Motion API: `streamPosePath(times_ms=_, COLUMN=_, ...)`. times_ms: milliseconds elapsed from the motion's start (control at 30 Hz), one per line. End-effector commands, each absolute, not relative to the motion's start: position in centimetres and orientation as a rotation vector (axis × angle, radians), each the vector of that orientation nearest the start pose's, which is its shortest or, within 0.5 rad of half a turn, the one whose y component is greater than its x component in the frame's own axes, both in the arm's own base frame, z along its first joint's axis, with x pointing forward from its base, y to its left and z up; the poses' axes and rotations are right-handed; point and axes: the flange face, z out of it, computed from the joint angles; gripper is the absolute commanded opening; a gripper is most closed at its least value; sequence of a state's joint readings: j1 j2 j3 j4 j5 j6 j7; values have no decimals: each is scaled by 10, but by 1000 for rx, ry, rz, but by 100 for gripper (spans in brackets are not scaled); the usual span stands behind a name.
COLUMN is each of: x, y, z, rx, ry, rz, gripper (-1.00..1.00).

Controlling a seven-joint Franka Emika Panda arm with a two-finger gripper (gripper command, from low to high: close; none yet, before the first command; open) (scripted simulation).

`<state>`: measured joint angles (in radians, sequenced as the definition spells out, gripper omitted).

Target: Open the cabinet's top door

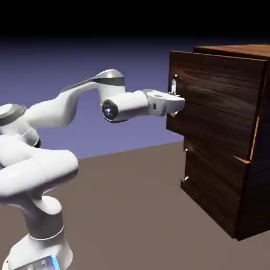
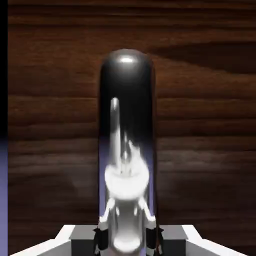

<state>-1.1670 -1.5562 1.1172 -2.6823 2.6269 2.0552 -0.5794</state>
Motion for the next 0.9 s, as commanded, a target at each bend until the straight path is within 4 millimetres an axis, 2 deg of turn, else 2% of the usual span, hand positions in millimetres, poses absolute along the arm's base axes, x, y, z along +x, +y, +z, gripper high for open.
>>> streamPosePath(times_ms=0, x=391, y=68, z=494, rx=-1763, ry=389, rz=-1522, gripper=-100)
streamPosePath(times_ms=367, x=342, y=5, z=494, rx=-1742, ry=175, rz=-1355, gripper=-100)
streamPosePath(times_ms=867, x=304, y=-86, z=494, rx=-1692, ry=-78, rz=-1141, gripper=-100)
